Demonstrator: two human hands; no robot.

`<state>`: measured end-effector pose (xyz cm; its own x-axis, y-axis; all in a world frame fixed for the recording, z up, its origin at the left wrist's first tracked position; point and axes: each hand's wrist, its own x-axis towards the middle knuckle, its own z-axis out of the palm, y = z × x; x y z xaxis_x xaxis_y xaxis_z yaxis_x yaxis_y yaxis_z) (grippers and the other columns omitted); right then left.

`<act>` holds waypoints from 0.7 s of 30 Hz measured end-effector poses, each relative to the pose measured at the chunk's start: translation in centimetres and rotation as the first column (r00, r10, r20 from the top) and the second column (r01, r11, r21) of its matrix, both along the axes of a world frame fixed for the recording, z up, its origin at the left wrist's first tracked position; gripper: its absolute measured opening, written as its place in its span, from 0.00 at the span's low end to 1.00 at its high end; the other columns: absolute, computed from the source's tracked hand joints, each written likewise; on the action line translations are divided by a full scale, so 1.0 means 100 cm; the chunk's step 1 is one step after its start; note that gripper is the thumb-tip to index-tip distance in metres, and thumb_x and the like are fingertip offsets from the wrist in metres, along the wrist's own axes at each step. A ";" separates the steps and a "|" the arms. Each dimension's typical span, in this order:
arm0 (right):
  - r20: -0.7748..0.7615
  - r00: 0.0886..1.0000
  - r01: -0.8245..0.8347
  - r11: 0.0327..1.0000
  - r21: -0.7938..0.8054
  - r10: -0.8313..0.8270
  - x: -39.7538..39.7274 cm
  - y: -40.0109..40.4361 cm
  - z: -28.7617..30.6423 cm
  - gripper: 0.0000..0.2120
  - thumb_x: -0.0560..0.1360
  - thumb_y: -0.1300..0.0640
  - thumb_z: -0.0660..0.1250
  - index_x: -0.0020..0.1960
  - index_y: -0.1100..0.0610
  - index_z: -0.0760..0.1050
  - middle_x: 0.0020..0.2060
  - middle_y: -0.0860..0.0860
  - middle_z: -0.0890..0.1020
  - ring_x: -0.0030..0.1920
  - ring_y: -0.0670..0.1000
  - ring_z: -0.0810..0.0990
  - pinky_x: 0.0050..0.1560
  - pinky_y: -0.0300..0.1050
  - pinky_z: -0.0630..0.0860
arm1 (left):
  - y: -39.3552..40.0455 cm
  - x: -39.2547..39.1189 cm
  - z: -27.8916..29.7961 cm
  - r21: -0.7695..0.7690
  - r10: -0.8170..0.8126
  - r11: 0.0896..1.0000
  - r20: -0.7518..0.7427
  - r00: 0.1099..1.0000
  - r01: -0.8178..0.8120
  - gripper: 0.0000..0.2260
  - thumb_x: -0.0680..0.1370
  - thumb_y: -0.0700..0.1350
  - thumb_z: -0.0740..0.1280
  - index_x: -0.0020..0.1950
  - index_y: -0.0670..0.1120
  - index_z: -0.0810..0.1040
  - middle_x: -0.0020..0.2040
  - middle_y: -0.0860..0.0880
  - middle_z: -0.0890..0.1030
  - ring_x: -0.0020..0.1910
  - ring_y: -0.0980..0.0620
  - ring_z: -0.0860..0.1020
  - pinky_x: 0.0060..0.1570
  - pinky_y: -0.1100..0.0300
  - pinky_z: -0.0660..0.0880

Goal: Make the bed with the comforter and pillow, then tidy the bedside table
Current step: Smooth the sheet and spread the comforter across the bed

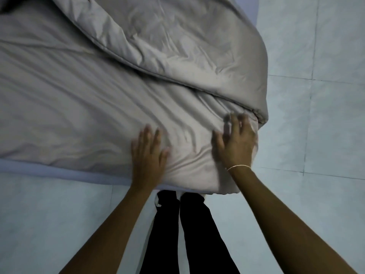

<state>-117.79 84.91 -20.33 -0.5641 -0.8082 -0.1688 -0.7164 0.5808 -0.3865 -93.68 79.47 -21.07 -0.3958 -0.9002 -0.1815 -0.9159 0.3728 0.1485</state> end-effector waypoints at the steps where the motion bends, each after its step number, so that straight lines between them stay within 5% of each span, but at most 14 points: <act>1: 0.033 0.999 -0.040 0.994 0.102 0.037 0.020 0.005 -0.006 0.35 0.75 0.38 0.60 0.77 0.50 0.54 0.76 0.59 0.54 0.75 0.61 0.56 0.68 0.68 0.58 | -0.008 0.014 -0.003 0.020 0.091 0.996 0.047 0.995 -0.092 0.28 0.81 0.58 0.47 0.76 0.44 0.57 0.76 0.38 0.59 0.74 0.39 0.58 0.69 0.38 0.56; 3: 0.014 0.992 -0.126 0.956 0.265 0.127 0.048 0.024 -0.020 0.40 0.74 0.31 0.53 0.78 0.47 0.44 0.78 0.55 0.45 0.77 0.59 0.46 0.67 0.74 0.52 | -0.011 0.040 -0.011 0.042 0.137 0.989 0.141 0.980 -0.144 0.31 0.80 0.60 0.50 0.77 0.43 0.53 0.76 0.37 0.55 0.75 0.37 0.56 0.69 0.35 0.54; 8: 0.007 0.970 -0.231 0.909 0.346 0.244 0.041 0.062 -0.027 0.41 0.72 0.27 0.47 0.78 0.45 0.42 0.78 0.51 0.44 0.78 0.55 0.46 0.69 0.73 0.53 | 0.009 0.067 -0.019 0.061 0.010 0.998 0.212 0.977 -0.024 0.32 0.81 0.61 0.49 0.78 0.41 0.50 0.77 0.36 0.52 0.75 0.36 0.54 0.71 0.37 0.52; 10: 0.008 0.962 -0.260 0.910 0.323 0.273 0.036 0.068 -0.019 0.39 0.73 0.29 0.49 0.78 0.46 0.45 0.78 0.51 0.46 0.78 0.55 0.47 0.69 0.72 0.52 | 0.009 0.062 -0.015 0.067 0.019 0.997 0.185 0.983 -0.032 0.32 0.80 0.61 0.49 0.78 0.42 0.51 0.77 0.36 0.53 0.75 0.36 0.55 0.71 0.36 0.53; 14: -0.060 0.966 -0.242 0.961 0.132 0.251 0.014 0.025 -0.006 0.26 0.77 0.40 0.58 0.71 0.52 0.67 0.74 0.57 0.62 0.75 0.60 0.58 0.70 0.70 0.53 | -0.017 0.029 -0.007 0.069 -0.010 0.998 0.068 0.998 0.006 0.32 0.78 0.62 0.51 0.78 0.46 0.51 0.77 0.37 0.54 0.75 0.36 0.55 0.69 0.34 0.53; 18: -0.197 0.937 -0.302 0.953 -0.036 0.289 -0.006 -0.055 -0.001 0.23 0.76 0.51 0.63 0.69 0.52 0.69 0.74 0.61 0.62 0.74 0.64 0.58 0.70 0.69 0.55 | -0.064 -0.023 -0.005 -0.002 -0.027 1.000 0.026 0.999 0.027 0.31 0.78 0.61 0.51 0.78 0.47 0.51 0.77 0.38 0.53 0.76 0.38 0.53 0.70 0.35 0.52; 21: -0.247 0.896 -0.369 0.928 0.050 0.369 -0.020 -0.098 -0.005 0.20 0.79 0.53 0.61 0.70 0.48 0.67 0.75 0.62 0.57 0.75 0.66 0.54 0.70 0.69 0.51 | -0.083 -0.058 -0.010 -0.013 -0.042 0.999 0.049 0.998 0.043 0.31 0.78 0.61 0.50 0.77 0.47 0.52 0.77 0.38 0.55 0.76 0.39 0.54 0.70 0.35 0.51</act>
